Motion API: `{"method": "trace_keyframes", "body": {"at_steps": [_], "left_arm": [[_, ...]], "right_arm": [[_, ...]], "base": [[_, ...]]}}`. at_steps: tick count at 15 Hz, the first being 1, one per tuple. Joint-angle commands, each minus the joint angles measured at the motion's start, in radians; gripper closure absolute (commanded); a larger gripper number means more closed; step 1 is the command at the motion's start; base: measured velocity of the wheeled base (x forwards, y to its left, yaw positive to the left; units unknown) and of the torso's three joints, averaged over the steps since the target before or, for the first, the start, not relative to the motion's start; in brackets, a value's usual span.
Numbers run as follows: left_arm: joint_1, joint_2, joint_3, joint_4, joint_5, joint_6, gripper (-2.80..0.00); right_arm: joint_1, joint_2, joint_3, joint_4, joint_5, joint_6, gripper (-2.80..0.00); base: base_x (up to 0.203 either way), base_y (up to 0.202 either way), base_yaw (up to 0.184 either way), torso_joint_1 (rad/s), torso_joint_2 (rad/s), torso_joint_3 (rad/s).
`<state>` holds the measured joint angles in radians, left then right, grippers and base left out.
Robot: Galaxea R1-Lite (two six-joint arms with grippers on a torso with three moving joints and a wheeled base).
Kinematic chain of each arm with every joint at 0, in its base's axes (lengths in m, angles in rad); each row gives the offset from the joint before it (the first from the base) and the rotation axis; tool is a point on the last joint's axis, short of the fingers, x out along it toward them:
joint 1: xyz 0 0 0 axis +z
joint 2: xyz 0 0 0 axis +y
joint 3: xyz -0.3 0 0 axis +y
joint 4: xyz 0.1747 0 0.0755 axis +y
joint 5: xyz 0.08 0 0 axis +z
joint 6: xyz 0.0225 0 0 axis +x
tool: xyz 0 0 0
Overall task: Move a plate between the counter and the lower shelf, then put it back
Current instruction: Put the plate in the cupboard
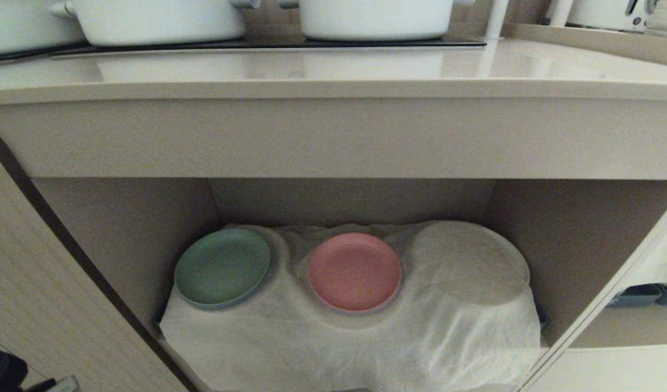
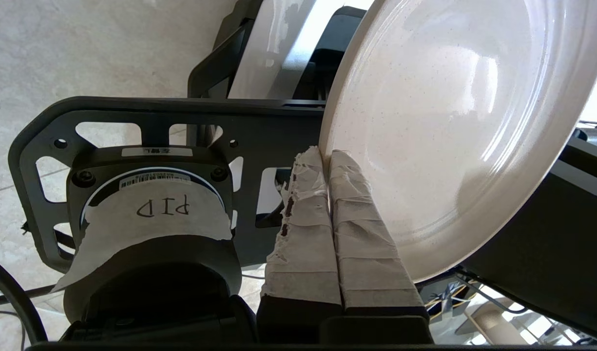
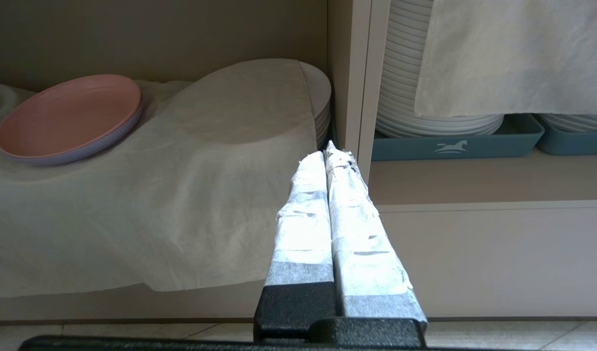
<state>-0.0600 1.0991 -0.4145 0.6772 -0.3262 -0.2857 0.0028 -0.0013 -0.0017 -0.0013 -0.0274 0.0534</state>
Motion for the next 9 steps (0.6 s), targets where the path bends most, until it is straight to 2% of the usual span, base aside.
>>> {"method": "trace_keyframes", "body": {"at_steps": [1,9], "left_arm": [[0.000,-0.005,0.000,0.004,-0.002,-0.003,0.00],[0.000,-0.022,-0.001,0.004,-0.001,-0.003,0.00]], "right_arm": [[0.000,0.001,0.000,0.000,0.000,0.000,0.00],[0.000,0.001,0.000,0.000,0.000,0.000,0.00]], "base": [[0.000,0.000,0.000,0.000,0.00,0.000],[0.000,0.000,0.000,0.000,0.00,0.000]]}}
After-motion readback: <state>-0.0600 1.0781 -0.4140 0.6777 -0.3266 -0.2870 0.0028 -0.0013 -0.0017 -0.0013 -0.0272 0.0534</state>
